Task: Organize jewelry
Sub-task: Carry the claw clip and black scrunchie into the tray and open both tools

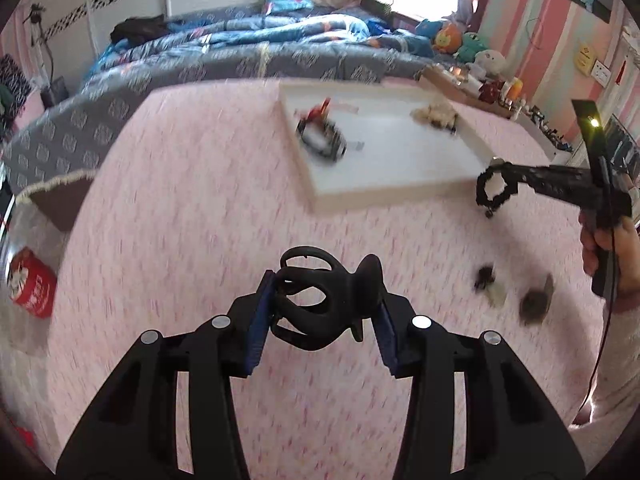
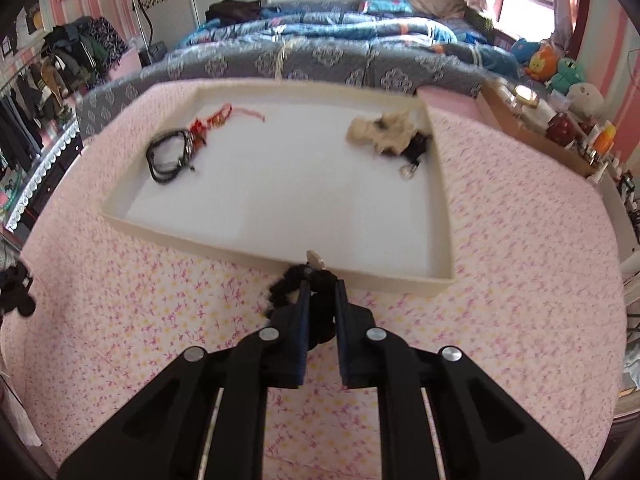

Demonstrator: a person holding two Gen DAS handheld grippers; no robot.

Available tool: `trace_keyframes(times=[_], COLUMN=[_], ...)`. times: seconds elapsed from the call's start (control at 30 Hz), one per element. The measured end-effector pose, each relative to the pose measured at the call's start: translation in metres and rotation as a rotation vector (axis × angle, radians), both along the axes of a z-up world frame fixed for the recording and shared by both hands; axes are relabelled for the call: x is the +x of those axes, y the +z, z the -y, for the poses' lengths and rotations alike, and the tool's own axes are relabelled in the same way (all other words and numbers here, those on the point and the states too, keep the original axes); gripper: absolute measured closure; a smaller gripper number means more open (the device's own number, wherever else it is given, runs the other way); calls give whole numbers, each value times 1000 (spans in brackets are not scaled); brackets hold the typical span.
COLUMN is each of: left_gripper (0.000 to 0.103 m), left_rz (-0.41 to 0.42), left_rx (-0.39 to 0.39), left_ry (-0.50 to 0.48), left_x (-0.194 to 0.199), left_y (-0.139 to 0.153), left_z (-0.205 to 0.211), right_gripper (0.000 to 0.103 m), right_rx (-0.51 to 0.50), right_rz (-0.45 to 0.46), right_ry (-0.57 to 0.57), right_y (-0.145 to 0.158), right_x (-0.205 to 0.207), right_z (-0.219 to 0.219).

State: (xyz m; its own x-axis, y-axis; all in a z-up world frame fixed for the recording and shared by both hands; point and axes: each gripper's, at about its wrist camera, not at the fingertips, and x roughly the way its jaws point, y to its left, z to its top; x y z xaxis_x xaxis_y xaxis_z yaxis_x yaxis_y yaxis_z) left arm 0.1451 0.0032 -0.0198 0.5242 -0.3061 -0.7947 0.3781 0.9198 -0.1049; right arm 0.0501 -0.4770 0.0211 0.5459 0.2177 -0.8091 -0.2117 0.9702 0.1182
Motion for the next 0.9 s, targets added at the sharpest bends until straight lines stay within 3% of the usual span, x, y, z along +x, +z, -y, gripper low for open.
trace_keyframes(times=[0.17,0.37,0.63,0.9], left_gripper=[58,58,58,58], left_rz=[62,9,-51,-131], left_rx=[0,-10,16,51], left_ry=[-28,-29,-12,36], left_x=[43,123,197,231], left_y=[29,17,-24,-68], left_z=[31,83,152,165], right_gripper=[92,92,92,92], right_rx=[40,98,165,38], right_rz=[74,130,114,15], right_ry=[-41,-102,-127,-116], right_y=[33,49,16,-38], right_x=[7,45,105,136], right_z=[21,39,45,33])
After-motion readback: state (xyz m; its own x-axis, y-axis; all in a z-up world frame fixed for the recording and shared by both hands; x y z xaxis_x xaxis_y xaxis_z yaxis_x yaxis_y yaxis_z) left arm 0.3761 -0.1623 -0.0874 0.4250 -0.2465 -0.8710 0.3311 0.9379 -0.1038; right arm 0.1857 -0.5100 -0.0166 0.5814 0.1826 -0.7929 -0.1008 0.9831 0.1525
